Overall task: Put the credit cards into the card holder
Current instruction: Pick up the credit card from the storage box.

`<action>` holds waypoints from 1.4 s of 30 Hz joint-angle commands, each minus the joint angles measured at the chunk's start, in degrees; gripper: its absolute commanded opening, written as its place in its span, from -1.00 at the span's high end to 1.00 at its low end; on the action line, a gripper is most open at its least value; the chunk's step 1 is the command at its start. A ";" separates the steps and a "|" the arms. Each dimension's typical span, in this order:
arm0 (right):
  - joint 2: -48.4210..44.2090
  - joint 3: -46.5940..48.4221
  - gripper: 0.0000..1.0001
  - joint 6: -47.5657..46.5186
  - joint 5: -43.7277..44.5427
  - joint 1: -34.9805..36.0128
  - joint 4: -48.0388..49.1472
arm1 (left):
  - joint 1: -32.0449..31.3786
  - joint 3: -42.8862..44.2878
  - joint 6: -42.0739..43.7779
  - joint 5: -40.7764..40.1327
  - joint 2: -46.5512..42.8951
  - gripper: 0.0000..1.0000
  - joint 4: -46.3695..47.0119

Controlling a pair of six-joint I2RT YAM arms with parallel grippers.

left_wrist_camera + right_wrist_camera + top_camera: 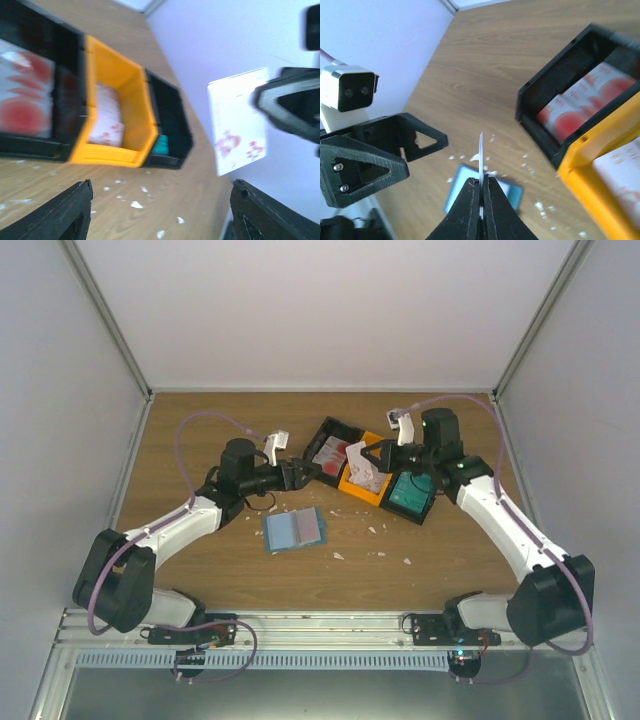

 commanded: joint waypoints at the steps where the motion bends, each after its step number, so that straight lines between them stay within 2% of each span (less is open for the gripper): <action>1: -5.65 -6.21 0.99 15.80 -9.07 -0.15 12.43 | -2.27 -1.39 -2.99 9.20 -2.57 -0.55 11.43; 6: -9.91 -12.32 0.99 23.29 -15.15 0.02 21.89 | -3.62 -1.81 -9.56 16.23 -2.00 -0.63 17.92; 10: -10.08 -15.33 0.99 25.27 -19.60 0.98 27.74 | -5.06 -0.34 -12.99 20.38 0.24 -0.67 22.08; 12: -10.22 -16.29 0.99 25.81 -20.42 1.51 29.73 | -5.75 0.39 -14.18 21.53 1.34 -0.63 23.58; 18: -9.60 -18.98 0.99 29.14 -24.49 2.34 36.80 | -6.25 1.65 -14.51 22.18 2.76 -0.18 23.80; 24: -8.29 -16.36 0.93 26.61 -26.71 2.57 34.12 | -6.45 2.32 -13.24 23.46 2.95 0.43 24.02; 26: -8.20 -16.16 0.92 26.50 -27.63 2.59 34.48 | -6.44 2.61 -12.22 23.26 2.74 0.57 23.01; 28: -8.44 -16.16 0.83 25.83 -27.91 2.56 34.41 | -6.40 2.75 -11.73 23.48 2.72 0.76 22.93; 30: -8.85 -16.18 0.63 23.97 -27.99 2.54 33.31 | -6.38 2.97 -11.26 24.14 2.61 0.96 22.91; 33: -10.26 -15.76 0.21 19.52 -25.82 2.40 29.92 | -6.34 3.22 -9.80 25.05 1.89 1.00 22.38; 35: -11.54 -15.64 0.05 16.73 -23.84 2.22 27.66 | -6.35 3.34 -8.28 25.65 1.10 1.00 21.41; 38: -13.72 -16.43 -0.01 14.75 -21.42 1.74 26.68 | -6.36 3.24 -5.81 27.28 -0.21 1.00 20.54; 42: -15.78 -17.85 0.01 13.64 -21.10 1.63 28.16 | -6.34 2.57 -3.65 29.95 -1.25 1.00 20.72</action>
